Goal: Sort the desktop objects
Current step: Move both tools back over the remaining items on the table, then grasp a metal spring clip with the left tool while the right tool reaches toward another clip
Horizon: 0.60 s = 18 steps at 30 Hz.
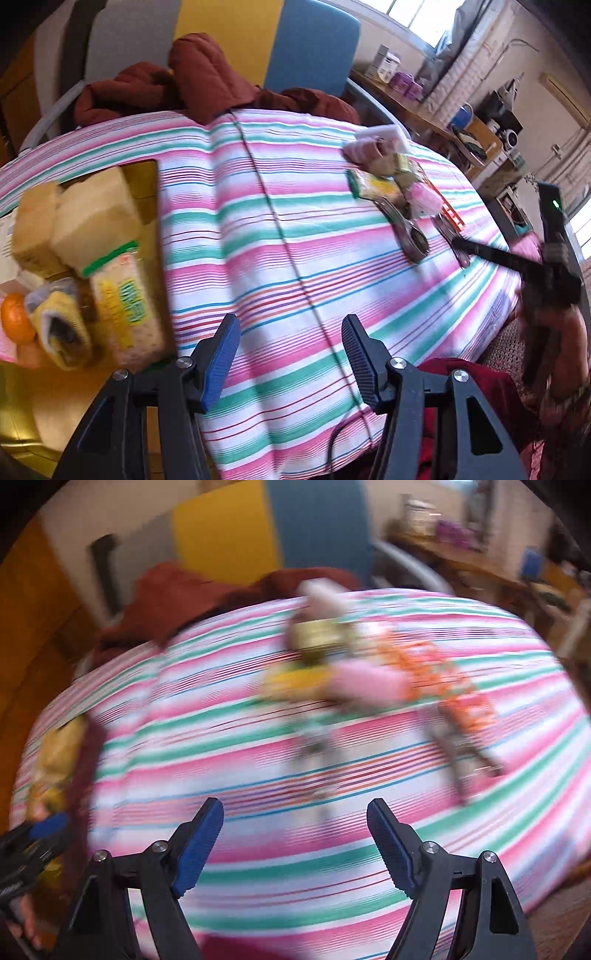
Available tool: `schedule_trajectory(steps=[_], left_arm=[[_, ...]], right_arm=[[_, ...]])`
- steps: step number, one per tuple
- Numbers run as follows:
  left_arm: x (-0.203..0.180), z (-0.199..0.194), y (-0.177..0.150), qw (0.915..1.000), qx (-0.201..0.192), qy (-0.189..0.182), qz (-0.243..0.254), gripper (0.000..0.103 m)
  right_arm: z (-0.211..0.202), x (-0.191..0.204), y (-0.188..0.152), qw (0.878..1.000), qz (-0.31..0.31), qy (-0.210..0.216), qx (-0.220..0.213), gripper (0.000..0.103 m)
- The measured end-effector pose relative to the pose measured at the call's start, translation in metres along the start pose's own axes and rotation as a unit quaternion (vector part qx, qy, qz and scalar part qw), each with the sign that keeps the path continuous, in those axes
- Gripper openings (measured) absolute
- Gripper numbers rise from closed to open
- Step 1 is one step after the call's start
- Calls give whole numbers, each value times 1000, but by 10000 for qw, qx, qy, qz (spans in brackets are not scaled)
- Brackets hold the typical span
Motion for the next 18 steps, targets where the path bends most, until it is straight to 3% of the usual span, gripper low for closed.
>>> schedule_trajectory(steps=[3,8,16,18], left_arm=[[-15,6,-2,9999,109,-15,131,58],[-35,17,-7,9990,275,-44,356,58],[-67,38,-2,9965,469,-12,696,58],[-80,44,1,9957,510,-85,767,58]], right_arm=[[-6,-57,19,9982,343,-466,-154,81],[-5,-126,30,9896,1108,-893,-192,81],[17,-160,40,9852,1429,-937,-128,75],[27,-166,39,9843,1374,-1105,89,75]])
Point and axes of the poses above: each gripper's, at about its wrist camera, not at the fingertips, and z roughly the way its jaws point, x to its left, y to its top, the point moved 10 cm from there along z, roughly the way its jaws point, and after that the axes turned 11 degrees about y, right-handed, at the moved point
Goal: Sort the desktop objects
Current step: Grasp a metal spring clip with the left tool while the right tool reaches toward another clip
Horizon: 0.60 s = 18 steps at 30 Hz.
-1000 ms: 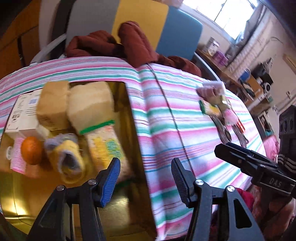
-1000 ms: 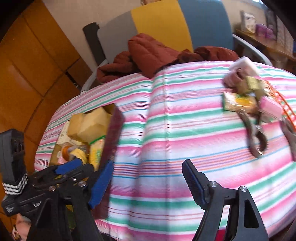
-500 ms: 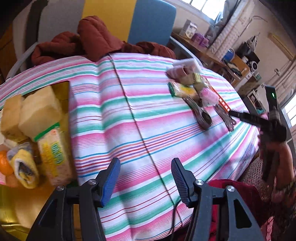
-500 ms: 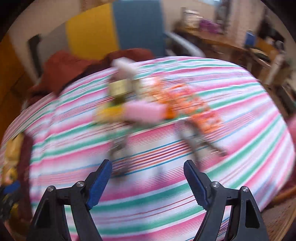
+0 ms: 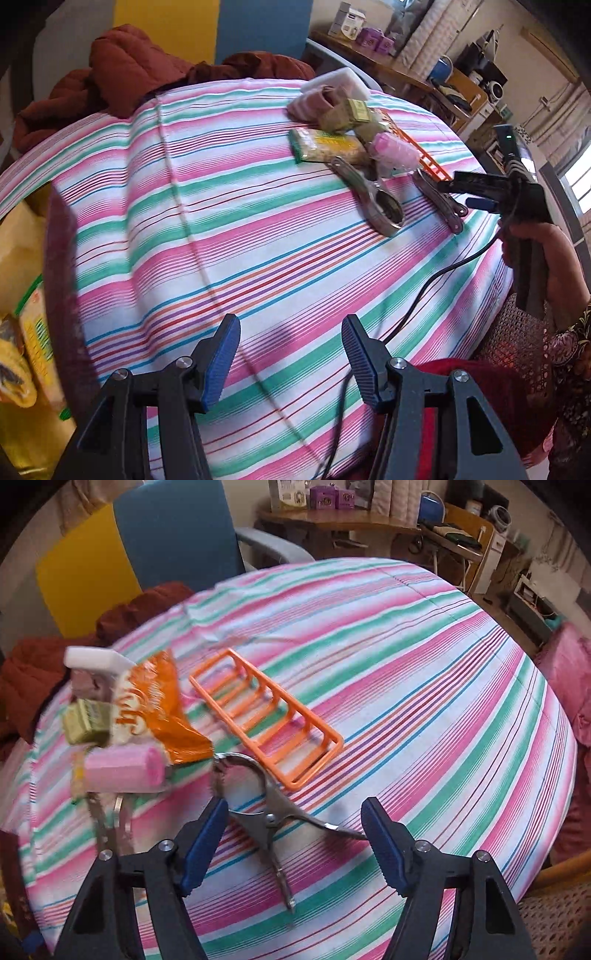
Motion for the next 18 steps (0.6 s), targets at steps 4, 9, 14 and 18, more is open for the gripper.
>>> schedule_trajectory(steps=[4,9,14,18], left_arm=[[-22,15,18,9999,79,-56,99,58],[-47,36,43,9996,201,-53,183,58],[-65,50,64,9995,233,6,213,58],[-70,58,77,9997,220,55,128,58]], right_arm=[[11,-5,-5,9995,177,140,207,82],[19,5,-21,9979,-199,-7,612,83],[20,3,-19,9973,114,358,631,83],[19,1,-16,9968,256,454,604,84]])
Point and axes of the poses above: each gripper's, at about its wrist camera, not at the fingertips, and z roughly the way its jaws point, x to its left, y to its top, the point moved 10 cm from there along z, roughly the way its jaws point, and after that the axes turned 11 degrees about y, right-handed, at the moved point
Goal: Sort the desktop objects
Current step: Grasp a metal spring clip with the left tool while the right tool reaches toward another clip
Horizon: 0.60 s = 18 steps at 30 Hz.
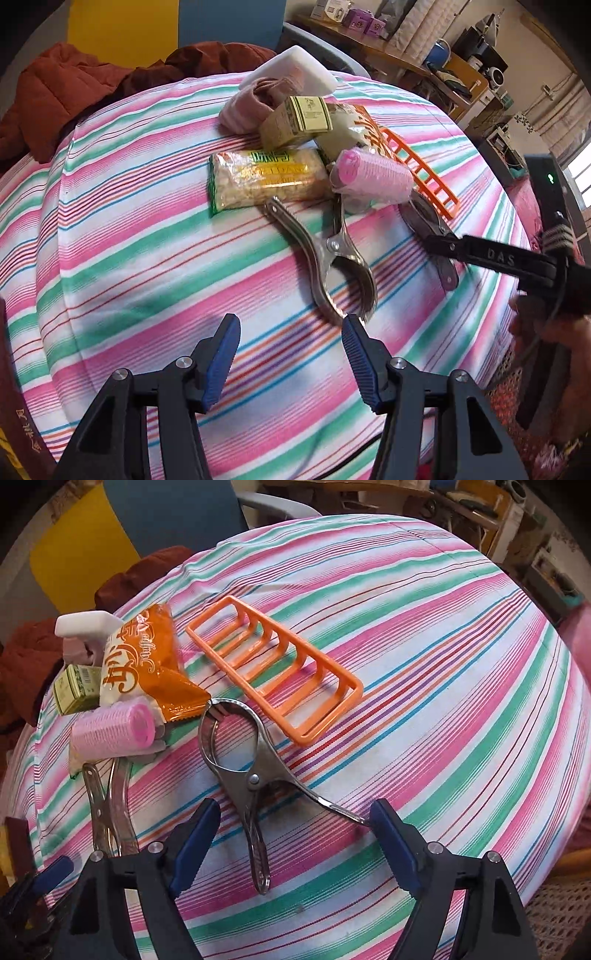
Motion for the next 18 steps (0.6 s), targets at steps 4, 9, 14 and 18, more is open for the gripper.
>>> schedule_trajectory(steps=[4,9,14,18], left_arm=[[-3,10,10,10000,-25,72,-41,58],[-1,27,19,9996,-4,185,-218,58],[-6,28,14,9975,-284,528,380,60],[11,23,1,9944,-641,719,440,61]], right_arm=[[-14,-3,11,9993,112,23,-346,84],[-37,-5,28,9954,194,51,-935,86],[-35,-5,27,9957,205,109,-898,86],[-35,-6,30,9956,161,160,-910,87]])
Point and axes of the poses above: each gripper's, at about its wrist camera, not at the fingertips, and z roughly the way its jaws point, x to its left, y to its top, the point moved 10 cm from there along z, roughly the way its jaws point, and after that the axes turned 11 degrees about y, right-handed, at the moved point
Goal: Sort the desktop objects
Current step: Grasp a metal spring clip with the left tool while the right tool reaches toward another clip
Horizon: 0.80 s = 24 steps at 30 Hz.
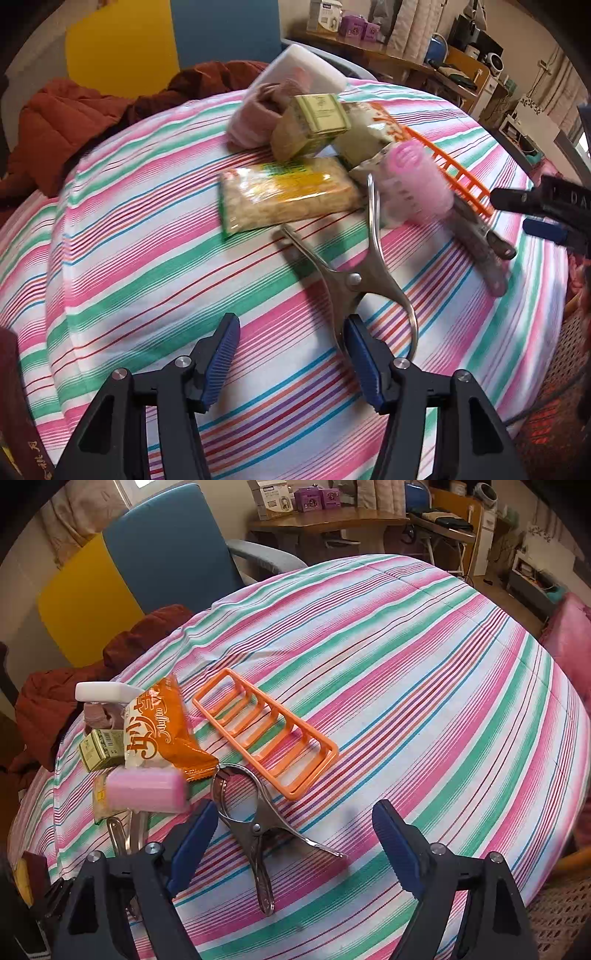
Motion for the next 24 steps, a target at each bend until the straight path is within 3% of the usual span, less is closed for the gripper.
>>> schedule_trajectory(steps=[3,9,16,19,22,24], left_arm=[[14,-8,-15,9994,-276,155,152,63],[53,-19,-39,9988,-445,157,-155,64],[67,-30,-62,9959,-875,24,-236,64],[72,-38,-71,9964,-754,18,-396,63],[77,-45,-77,9960,-645,-131,-610,62],[83,-47,-81,9955,-513,-147,-789,62]], right_arm=[[-4,7,-8,9999,-38,107,14,88],[6,51,-17,9937,-372,1023,277,89],[34,65,-29,9887,-1216,574,665,93],[37,72,-39,9840,-1520,481,790,103],[45,85,-52,9738,-2035,310,967,103],[52,100,-74,9663,-1841,1026,1475,102]])
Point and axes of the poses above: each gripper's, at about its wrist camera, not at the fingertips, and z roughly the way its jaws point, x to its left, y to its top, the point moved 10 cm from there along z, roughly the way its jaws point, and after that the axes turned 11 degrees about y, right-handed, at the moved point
